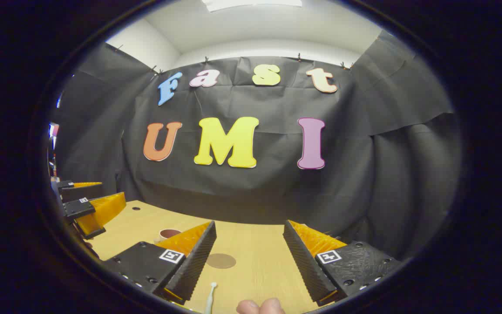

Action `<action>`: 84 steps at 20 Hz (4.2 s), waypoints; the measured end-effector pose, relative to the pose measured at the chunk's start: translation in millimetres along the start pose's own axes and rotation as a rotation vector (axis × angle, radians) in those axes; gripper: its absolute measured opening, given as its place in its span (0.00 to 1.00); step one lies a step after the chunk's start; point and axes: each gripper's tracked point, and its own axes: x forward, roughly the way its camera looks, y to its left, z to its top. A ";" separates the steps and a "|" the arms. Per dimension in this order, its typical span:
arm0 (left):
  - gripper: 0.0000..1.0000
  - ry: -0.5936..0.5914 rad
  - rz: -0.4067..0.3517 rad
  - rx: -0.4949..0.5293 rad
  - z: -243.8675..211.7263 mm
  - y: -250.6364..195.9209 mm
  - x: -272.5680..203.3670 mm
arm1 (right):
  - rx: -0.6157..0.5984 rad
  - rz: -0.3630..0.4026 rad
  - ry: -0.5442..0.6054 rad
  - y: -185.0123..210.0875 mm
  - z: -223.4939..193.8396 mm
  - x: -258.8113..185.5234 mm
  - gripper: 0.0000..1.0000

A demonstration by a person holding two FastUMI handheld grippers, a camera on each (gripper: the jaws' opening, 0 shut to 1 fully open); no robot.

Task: Put the toothbrush and toothpaste on the desktop into the cup, then pick up the cup and place it on the coaster on the desktop.

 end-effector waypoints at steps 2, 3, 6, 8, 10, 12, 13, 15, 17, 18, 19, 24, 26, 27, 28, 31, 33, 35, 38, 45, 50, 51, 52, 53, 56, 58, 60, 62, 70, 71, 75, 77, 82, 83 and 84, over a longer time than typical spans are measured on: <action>0.99 -0.003 0.003 0.014 1.5 0.2 1.2 | -0.006 -0.007 -0.012 -1.7 3.5 0.0 0.96; 0.99 -0.005 0.003 0.016 1.2 -0.9 1.8 | -0.011 -0.013 -0.019 -2.5 5.0 0.3 0.95; 0.99 -0.002 0.005 0.025 1.2 -1.5 2.5 | -0.011 -0.013 -0.019 -2.4 1.9 0.2 0.96; 0.98 -0.005 0.000 0.027 2.3 -4.6 1.7 | -0.009 -0.016 -0.017 -5.2 0.2 0.1 0.94; 0.98 -0.012 -0.006 0.033 3.0 -7.3 0.5 | -0.001 -0.022 -0.015 -6.9 -0.4 0.4 0.94; 0.98 -0.007 -0.013 0.037 0.2 -9.5 2.1 | -0.003 -0.033 -0.019 -10.7 -0.3 -0.9 0.94; 0.98 -0.007 -0.011 0.039 -2.0 -8.5 1.2 | -0.001 -0.036 -0.017 -12.2 -3.0 -0.2 0.94; 0.98 0.008 -0.014 0.047 -5.9 -8.1 2.9 | 0.004 -0.045 -0.018 -16.3 -3.4 -1.4 0.96; 0.99 0.015 -0.021 0.052 -7.4 -10.4 2.3 | 0.008 -0.051 -0.018 -18.7 -3.5 -2.9 0.96; 0.99 0.024 -0.024 0.061 -9.4 -12.1 0.5 | 0.013 -0.055 -0.014 -21.0 -5.8 -3.5 0.96; 0.99 0.035 -0.024 0.068 -12.7 -12.5 -0.3 | 0.016 -0.054 -0.010 -21.6 -8.5 -3.7 0.94; 0.98 0.104 0.006 0.052 -31.0 -6.0 -7.9 | 0.006 -0.035 0.012 -20.0 -23.4 -6.9 0.95; 0.99 0.145 0.009 0.048 -42.9 -3.3 -13.7 | -0.002 -0.037 0.026 -21.9 -28.9 -9.5 0.94; 0.99 0.184 -0.008 0.048 -52.8 -5.5 -16.6 | -0.002 -0.043 0.033 -24.9 -32.8 -10.5 0.96; 0.98 0.219 -0.012 0.052 -61.6 -4.8 -19.0 | -0.001 -0.047 0.042 -27.0 -36.6 -11.4 0.96; 0.99 0.362 -0.011 0.045 -98.0 1.3 -35.0 | 0.009 -0.050 0.076 -31.6 -48.5 -14.4 0.94; 0.99 0.472 -0.012 0.017 -128.1 -1.2 -51.8 | 0.016 -0.058 0.096 -37.4 -58.7 -15.4 0.95; 0.99 0.571 -0.019 0.021 -155.7 -5.4 -66.8 | 0.023 -0.061 0.119 -39.3 -69.9 -13.2 0.95; 1.00 0.690 -0.039 0.001 -184.2 -11.3 -81.8 | 0.031 -0.046 0.155 -36.2 -82.2 -13.6 0.94; 1.00 0.876 -0.073 -0.012 -227.1 -18.4 -93.9 | 0.044 -0.040 0.191 -34.7 -96.8 -12.5 0.95; 0.89 0.936 -0.066 -0.044 -240.2 -20.3 -96.9 | 0.053 -0.027 0.209 -28.2 -103.4 -9.8 0.95; 0.86 0.937 -0.057 -0.044 -240.9 -18.9 -94.7 | 0.052 -0.023 0.211 -26.3 -104.5 -9.9 0.95; 0.82 0.941 -0.045 -0.044 -241.9 -16.0 -92.8 | 0.048 -0.021 0.213 -25.4 -105.3 -10.0 0.95; 0.79 0.944 -0.034 -0.040 -241.8 -14.3 -92.1 | 0.047 -0.019 0.214 -24.7 -105.1 -10.3 0.95; 0.70 0.953 -0.008 -0.031 -243.0 -12.5 -87.8 | 0.051 -0.010 0.219 -19.5 -107.4 -10.3 0.95; 0.52 0.947 0.018 -0.064 -240.9 -10.0 -85.9 | 0.036 -0.010 0.215 -18.2 -107.0 -11.1 0.96; 0.49 0.939 0.035 -0.095 -240.4 -10.0 -83.7 | 0.025 -0.012 0.203 -18.0 -104.7 -11.6 0.94; 0.48 0.912 0.044 -0.112 -231.6 -9.4 -77.5 | 0.039 0.002 0.200 -14.2 -104.2 -12.9 0.96; 0.46 0.656 0.103 -0.103 -128.4 10.6 -7.9 | 0.071 0.045 0.344 18.1 -143.1 -15.8 0.94; 0.46 0.622 0.111 -0.098 -116.5 13.5 -19.3 | 0.060 0.055 0.375 25.7 -151.1 -16.4 0.94; 0.46 0.512 0.129 -0.088 -76.8 19.1 -1.3 | 0.019 0.082 0.498 60.2 -189.4 -15.4 0.94; 0.46 0.462 0.133 -0.086 -62.7 30.5 3.5 | 0.025 0.072 0.561 69.6 -210.5 -9.0 0.94; 0.46 0.434 0.138 -0.090 -55.3 49.3 1.0 | 0.062 0.042 0.649 76.7 -237.8 8.0 0.76; 0.46 0.442 0.139 -0.097 -58.0 52.8 0.5 | 0.052 0.037 0.662 76.6 -241.5 10.8 0.74; 0.46 0.445 0.141 -0.098 -58.4 56.0 0.0 | 0.037 0.014 0.670 71.5 -245.7 16.1 0.60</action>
